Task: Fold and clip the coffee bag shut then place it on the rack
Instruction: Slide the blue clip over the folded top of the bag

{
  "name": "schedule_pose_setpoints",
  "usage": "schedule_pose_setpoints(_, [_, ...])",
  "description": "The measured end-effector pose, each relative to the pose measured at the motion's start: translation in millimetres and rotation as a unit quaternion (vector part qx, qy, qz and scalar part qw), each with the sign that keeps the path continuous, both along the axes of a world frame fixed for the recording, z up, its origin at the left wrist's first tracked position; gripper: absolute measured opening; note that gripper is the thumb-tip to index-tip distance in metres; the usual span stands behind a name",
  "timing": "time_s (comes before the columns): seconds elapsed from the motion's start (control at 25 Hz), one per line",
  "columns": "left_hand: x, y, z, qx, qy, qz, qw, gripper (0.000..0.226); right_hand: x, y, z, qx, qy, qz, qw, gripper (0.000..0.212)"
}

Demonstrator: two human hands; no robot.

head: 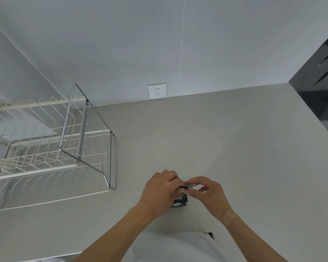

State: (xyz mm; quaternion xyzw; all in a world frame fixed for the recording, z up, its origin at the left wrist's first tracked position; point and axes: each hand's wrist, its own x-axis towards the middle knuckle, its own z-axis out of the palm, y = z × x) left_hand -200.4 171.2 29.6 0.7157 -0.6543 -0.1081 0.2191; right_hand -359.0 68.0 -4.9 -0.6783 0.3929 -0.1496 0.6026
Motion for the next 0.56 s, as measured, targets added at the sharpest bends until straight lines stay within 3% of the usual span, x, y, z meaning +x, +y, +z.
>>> schedule_pose_setpoints(0.56, [-3.6,1.4,-6.8,-0.021,0.053,0.033,0.998,0.01,2.3,5.5,0.3,0.04,-0.029,-0.029,0.998,0.014])
